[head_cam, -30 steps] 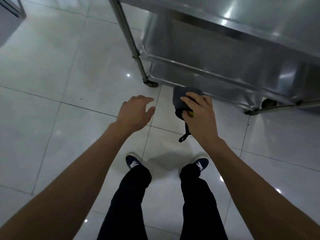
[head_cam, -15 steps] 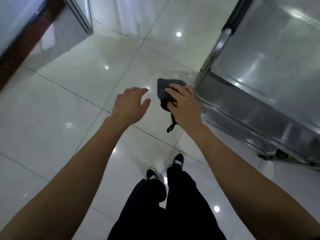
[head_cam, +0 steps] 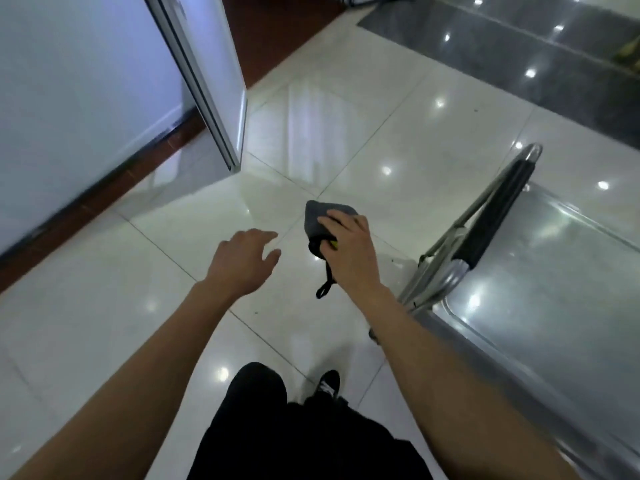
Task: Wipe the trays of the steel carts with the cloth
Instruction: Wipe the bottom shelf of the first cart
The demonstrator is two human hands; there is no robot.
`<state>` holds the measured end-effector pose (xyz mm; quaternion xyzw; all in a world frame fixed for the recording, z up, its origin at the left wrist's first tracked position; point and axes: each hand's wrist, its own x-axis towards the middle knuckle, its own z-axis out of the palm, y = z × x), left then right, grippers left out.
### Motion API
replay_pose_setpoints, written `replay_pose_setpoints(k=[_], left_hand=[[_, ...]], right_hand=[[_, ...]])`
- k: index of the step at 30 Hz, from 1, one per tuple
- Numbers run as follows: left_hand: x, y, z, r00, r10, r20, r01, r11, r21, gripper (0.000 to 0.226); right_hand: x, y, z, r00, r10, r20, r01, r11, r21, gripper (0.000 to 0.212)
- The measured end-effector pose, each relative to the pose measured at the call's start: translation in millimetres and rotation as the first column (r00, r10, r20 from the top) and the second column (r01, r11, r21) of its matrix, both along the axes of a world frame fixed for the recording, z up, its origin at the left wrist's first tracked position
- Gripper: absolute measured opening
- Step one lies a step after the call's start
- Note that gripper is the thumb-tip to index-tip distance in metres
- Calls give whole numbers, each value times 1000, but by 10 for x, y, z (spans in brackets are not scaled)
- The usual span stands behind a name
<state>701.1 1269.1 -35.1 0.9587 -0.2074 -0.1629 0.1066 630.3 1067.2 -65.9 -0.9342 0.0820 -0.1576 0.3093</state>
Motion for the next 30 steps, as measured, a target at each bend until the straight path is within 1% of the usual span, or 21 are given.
replay_pose_setpoints(k=[4, 6, 8, 14, 17, 19, 22, 30], left_hand=[[568, -124, 51, 1000, 17, 17, -16, 999, -38, 48], [845, -213, 32, 1000, 23, 7, -22, 994, -103, 47], [1172, -300, -14, 1000, 24, 1, -23, 988, -151, 45], [2271, -613, -61, 999, -20, -44, 10, 975, -223, 45], [2796, -892, 30, 994, -104, -23, 94, 959, -266, 45], [3103, -1128, 104, 985, -173, 6, 168, 945, -279, 44], [3415, -1502, 168, 965, -260, 16, 254, 926, -279, 44], [4152, -2759, 63, 890, -456, -4, 443, 866, -230, 44]], right_hand=[[584, -159, 84, 999, -43, 31, 42, 999, 22, 38], [828, -254, 72, 997, -73, 38, 72, 997, 41, 39], [1109, -386, 36, 996, -85, 29, 83, 996, 44, 39], [1997, -711, 28, 983, -181, -4, 181, 983, 10, 39], [2390, -899, 112, 972, -233, -19, 233, 973, -2, 39], [2588, -1063, 170, 955, -297, -8, 297, 955, -13, 40], [2718, -1317, 233, 914, -405, -31, 406, 914, 13, 41], [3090, -2344, 115, 817, -573, -67, 576, 817, 34, 43]])
